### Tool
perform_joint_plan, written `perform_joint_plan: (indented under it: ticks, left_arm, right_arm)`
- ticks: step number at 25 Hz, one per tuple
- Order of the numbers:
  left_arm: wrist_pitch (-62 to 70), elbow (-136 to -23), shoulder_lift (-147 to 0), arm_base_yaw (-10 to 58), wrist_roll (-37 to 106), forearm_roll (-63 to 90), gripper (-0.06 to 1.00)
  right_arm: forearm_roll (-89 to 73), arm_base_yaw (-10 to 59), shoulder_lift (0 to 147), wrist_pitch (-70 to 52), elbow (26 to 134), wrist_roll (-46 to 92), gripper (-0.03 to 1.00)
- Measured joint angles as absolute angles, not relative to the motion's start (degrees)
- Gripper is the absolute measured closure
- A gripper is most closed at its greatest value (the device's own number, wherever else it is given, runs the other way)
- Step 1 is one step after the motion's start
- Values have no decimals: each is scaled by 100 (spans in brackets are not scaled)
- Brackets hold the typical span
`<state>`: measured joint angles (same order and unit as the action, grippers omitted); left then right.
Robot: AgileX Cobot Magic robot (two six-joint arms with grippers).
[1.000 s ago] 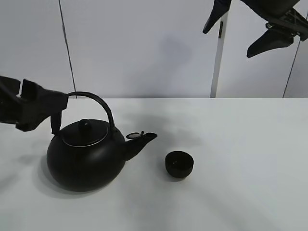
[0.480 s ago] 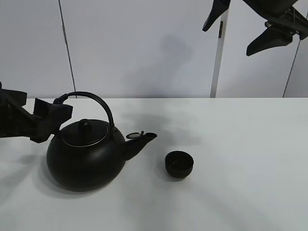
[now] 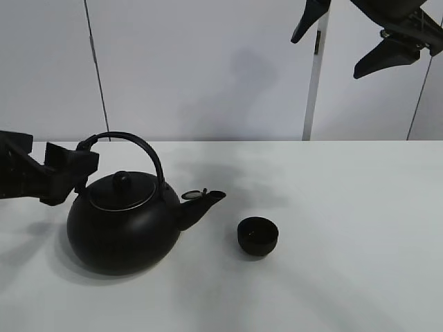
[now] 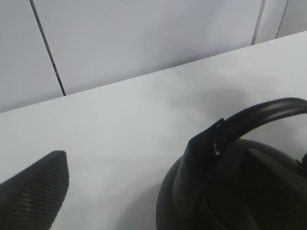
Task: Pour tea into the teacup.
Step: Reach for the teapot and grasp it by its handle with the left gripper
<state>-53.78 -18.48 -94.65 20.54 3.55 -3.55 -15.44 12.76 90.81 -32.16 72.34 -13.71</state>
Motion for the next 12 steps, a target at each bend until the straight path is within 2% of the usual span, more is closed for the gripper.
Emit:
perform_joint_plan:
  ticks: [12]
  left_arm:
    - [-5402,-2358,-10198,2054,333,-431,26]
  right_arm:
    - [-1544,1276,9081,-3188,7234,-1371,35]
